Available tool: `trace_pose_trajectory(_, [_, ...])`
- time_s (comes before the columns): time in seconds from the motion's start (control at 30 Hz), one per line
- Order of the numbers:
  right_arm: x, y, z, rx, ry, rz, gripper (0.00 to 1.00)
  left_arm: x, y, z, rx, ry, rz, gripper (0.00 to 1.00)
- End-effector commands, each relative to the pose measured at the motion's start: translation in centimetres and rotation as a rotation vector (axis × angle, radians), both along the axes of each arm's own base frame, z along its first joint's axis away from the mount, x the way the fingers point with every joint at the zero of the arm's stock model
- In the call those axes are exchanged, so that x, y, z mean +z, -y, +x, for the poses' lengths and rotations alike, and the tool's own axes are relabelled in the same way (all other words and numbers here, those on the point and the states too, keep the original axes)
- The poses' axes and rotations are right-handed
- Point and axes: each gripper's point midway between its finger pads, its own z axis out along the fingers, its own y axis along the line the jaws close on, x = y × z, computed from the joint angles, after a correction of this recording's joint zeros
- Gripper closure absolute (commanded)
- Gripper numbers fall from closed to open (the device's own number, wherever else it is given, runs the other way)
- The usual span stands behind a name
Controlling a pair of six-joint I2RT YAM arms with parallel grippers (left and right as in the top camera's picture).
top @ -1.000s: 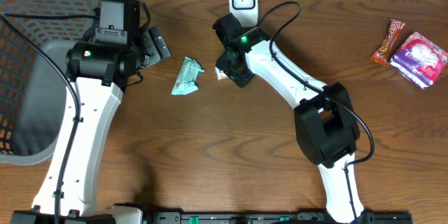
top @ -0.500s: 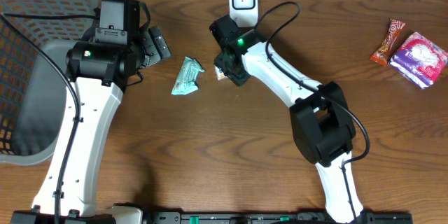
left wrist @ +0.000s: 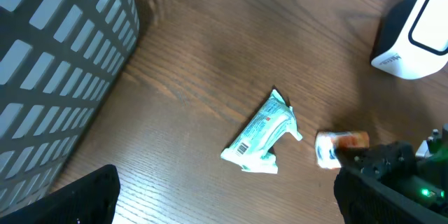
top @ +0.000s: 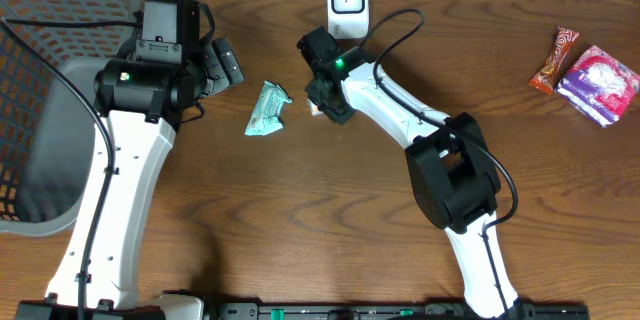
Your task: Scan the item barcode
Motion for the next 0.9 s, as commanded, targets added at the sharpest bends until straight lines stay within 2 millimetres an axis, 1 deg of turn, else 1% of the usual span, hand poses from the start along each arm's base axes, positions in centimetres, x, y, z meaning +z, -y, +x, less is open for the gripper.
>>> trace_pose_trajectory(0.0, [-1.6,0.5,-0.3,0.184,-0.019,-0.055,0.99,0.1,-0.2,0.1,0.013,0.000,0.000,0.02])
trace_pose_trajectory(0.17, [-1.2,1.6,-1.1,0.425,-0.035,-0.117,0.99,0.1,-0.2,0.1,0.013,0.000,0.000,0.02])
trace_pose_trajectory(0.27, [0.0,1.6,-1.6,0.685,-0.013,-0.163,0.99,0.1,-0.2,0.1,0.013,0.000,0.000,0.02])
trace_pose_trajectory(0.37, [1.6,1.5,-2.0,0.859,0.021,-0.183,0.99,0.1,-0.2,0.1,0.013,0.000,0.000,0.02])
trace_pose_trajectory(0.43, [3.2,1.5,-1.9,0.920,0.057,-0.196,0.99,0.1,-0.2,0.1,0.013,0.000,0.000,0.04])
trace_pose_trajectory(0.47, [4.2,1.5,-1.8,0.942,0.082,-0.200,0.99,0.1,-0.2,0.1,0.013,0.000,0.000,0.02])
trace_pose_trajectory(0.53, [6.2,1.5,-1.5,0.964,0.133,-0.206,0.99,0.1,-0.2,0.1,0.013,0.000,0.000,0.02])
trace_pose_trajectory(0.6, [8.7,1.5,-0.8,0.984,0.209,-0.220,0.99,0.1,-0.2,0.1,0.013,0.000,0.000,0.02])
trace_pose_trajectory(0.63, [10.8,1.7,0.0,1.008,0.281,-0.249,0.99,0.1,-0.2,0.1,0.013,0.000,0.000,0.02])
trace_pose_trajectory(0.7, [13.4,2.0,0.9,1.054,0.368,-0.309,0.99,0.1,-0.2,0.1,0.013,0.000,0.000,0.02])
trace_pose_trajectory(0.77, [15.2,2.3,1.5,1.108,0.434,-0.376,0.99,0.1,-0.2,0.1,0.013,0.000,0.000,0.02])
trace_pose_trajectory(0.83, [16.4,2.6,1.9,1.178,0.475,-0.449,0.99,0.1,-0.2,0.1,0.013,0.000,0.000,0.02])
trace_pose_trajectory(0.87, [16.6,3.0,2.1,1.206,0.480,-0.488,0.99,0.1,-0.2,0.1,0.013,0.000,0.000,0.02])
